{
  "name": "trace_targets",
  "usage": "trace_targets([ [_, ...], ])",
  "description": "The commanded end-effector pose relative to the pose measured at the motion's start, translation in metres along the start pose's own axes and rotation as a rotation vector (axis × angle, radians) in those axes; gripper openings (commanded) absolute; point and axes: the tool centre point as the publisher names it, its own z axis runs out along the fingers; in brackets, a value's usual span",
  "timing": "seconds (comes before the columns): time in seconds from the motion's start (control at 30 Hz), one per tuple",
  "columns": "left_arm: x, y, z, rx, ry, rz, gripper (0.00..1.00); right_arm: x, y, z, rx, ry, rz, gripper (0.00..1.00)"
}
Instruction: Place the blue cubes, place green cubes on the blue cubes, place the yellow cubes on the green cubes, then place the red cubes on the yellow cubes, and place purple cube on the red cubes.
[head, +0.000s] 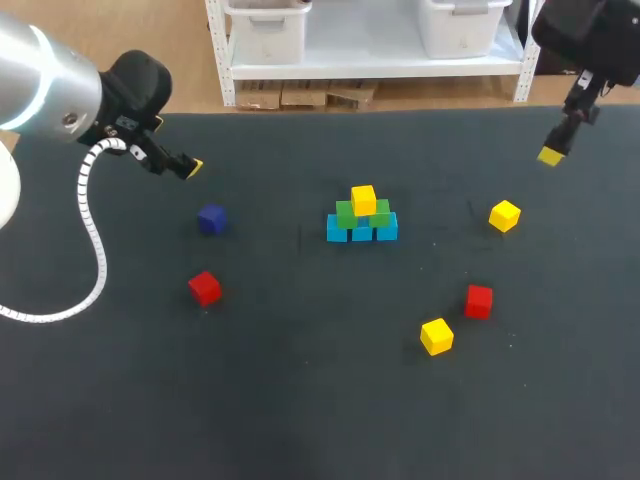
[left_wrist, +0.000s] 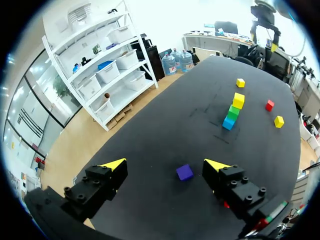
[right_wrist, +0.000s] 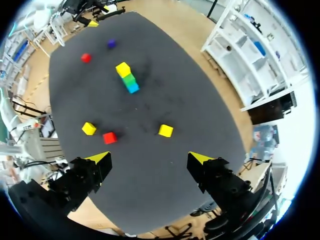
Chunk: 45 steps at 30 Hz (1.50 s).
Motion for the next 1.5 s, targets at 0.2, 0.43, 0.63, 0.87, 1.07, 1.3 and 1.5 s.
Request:
trace_targets([
  [0.2,0.001,0.002,-0.001,0.007,-0.006,0.004,1.0,0.006,0.011,0.017,-0.032,0.0,0.002,1.0],
  [0.43,0.001,0.002,-0.001,0.007,-0.006,0.004,1.0,0.007,0.02,0.036,-0.015,0.029,-0.004,1.0],
  [0.63,0.001,0.002,-0.001,0.007,-0.006,0.004,1.0,0.012,0.014,0.053,0.004,0.063,0.023,1.0],
  [0.87,0.001,0.002,-0.001,0.007,-0.006,0.004,1.0,0.017,0.002,0.075,0.01,0.083,0.055,1.0],
  [1.07,0.001,0.002,-0.001,0.007,-0.006,0.004,1.0,0.015,-0.012,0.092,0.016,0.106,0.05,1.0],
  [1.3,0.001,0.002,-0.001,0.007,-0.006,0.004,1.0,0.005,-0.031,0.11,0.016,0.118,0.054,1.0],
  [1.5,0.001,0.002,-0.001,0.007,-0.006,0.004,1.0,-0.003,-0.043,0.123,0.011,0.124,0.059,1.0],
])
